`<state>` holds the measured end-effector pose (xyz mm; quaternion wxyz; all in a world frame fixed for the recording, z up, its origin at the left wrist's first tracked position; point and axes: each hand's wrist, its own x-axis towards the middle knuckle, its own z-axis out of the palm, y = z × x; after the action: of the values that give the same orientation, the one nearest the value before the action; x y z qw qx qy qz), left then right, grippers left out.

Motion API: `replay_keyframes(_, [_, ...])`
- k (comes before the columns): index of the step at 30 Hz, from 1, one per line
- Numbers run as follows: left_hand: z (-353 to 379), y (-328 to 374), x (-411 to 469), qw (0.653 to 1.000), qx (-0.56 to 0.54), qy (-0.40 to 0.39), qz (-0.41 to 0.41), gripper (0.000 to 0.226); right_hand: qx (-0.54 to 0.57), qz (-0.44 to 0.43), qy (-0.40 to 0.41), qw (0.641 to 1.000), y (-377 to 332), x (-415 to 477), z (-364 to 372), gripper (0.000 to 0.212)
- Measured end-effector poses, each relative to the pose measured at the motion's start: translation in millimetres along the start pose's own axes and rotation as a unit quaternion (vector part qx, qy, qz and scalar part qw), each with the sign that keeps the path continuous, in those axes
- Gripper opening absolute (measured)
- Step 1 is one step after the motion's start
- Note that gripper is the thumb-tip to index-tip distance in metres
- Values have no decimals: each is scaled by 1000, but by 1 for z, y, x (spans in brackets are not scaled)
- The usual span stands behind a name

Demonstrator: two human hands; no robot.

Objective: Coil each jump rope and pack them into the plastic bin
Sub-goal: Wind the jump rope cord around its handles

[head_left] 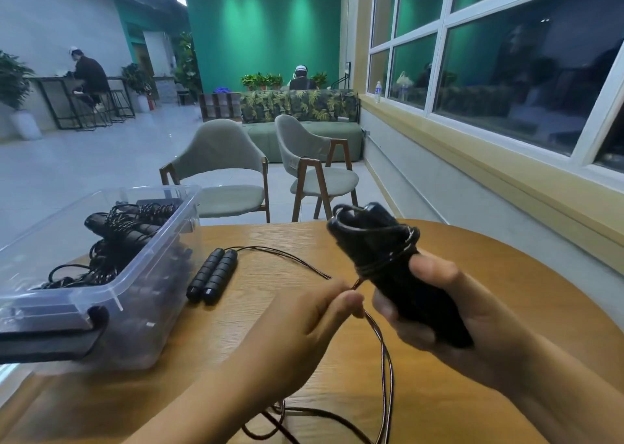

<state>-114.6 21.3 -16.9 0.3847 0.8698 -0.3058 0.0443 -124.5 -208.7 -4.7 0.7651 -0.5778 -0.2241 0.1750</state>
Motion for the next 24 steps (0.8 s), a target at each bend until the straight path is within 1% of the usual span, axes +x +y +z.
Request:
replay_keyframes(1, [2, -2, 0, 1000, 22, -4, 2, 33, -9, -7, 37, 999, -1, 0, -2, 82])
replay_keyframes(3, [6, -6, 0, 999, 44, -2, 3, 33, -28, -16, 95, 995, -2, 1, -6, 83])
replay_keyframes(5, [9, -8, 0, 999, 52, -3, 2, 25, -69, -11, 138, 988, -5, 3, -7, 82])
replay_keyframes(8, [12, -5, 1, 997, 69, -15, -2, 17, -146, 8, 183, 972, -6, 3, -3, 69])
replay_keyframes(10, [11, -3, 0, 997, 74, -26, -4, 13, -216, 25, 206, 954, -6, 3, 1, 59])
replay_keyframes(13, [10, -3, 0, 995, 93, -38, -3, 8, -342, 35, 239, 908, -3, 2, 2, 52])
replay_keyframes(16, [7, -5, 0, 994, 107, -27, -8, 11, -435, 30, 240, 867, 3, 3, -2, 52])
replay_keyframes(19, [2, -6, -1, 991, 132, -26, -17, 11, -508, 69, 219, 830, 5, 4, -3, 49])
replay_keyframes(21, [-1, -6, -1, 989, 146, -26, -18, 15, -533, 101, 198, 816, 5, 5, -4, 51])
replay_keyframes(24, [-4, -7, -1, 990, 135, -26, -23, 16, -548, 140, 168, 807, 5, 6, -6, 54])
